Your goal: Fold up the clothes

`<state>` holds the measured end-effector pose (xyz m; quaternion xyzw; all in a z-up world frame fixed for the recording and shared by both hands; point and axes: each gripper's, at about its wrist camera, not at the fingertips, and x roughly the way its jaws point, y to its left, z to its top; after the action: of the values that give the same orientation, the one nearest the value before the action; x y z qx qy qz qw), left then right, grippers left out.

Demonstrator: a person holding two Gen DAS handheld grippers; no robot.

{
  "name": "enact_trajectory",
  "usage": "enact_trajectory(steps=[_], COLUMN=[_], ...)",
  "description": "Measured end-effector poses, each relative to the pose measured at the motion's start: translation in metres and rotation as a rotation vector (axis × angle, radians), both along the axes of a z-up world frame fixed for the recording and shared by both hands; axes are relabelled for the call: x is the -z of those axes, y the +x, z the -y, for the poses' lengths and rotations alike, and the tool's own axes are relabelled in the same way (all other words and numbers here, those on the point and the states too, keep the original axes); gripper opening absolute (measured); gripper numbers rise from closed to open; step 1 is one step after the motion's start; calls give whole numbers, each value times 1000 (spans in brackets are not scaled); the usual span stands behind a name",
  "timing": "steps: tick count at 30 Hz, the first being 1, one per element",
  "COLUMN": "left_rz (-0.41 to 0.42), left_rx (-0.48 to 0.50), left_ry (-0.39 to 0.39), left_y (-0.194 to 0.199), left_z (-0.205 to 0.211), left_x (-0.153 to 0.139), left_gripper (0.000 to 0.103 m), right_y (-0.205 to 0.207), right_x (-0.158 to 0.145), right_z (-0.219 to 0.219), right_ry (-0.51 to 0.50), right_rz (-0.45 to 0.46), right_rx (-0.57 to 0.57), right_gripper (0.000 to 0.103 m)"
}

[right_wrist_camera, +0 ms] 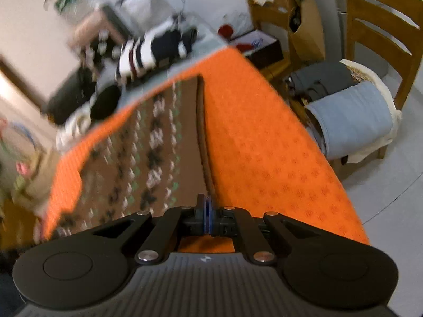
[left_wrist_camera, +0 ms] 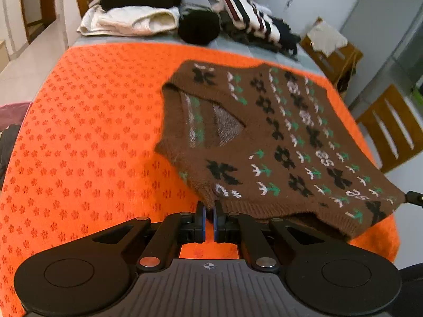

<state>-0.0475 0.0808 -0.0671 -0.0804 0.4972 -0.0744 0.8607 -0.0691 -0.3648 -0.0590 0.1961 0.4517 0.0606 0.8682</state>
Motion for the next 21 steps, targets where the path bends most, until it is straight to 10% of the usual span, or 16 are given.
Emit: enact_trajectory(steps=[6, 14, 21], left_rz=[46, 202, 285], left_rx=[60, 309, 615], left_ry=[90, 275, 437], left_y=[-13, -46, -49], left_z=[8, 17, 29], left_x=[22, 26, 44], left_gripper=[15, 60, 63], right_y=[-10, -23, -27], right_x=[17, 20, 27], right_z=[-20, -80, -115], right_ry=[-216, -488, -610], right_rz=[7, 157, 257], right_rx=[-219, -775, -1115], right_gripper=[7, 41, 60])
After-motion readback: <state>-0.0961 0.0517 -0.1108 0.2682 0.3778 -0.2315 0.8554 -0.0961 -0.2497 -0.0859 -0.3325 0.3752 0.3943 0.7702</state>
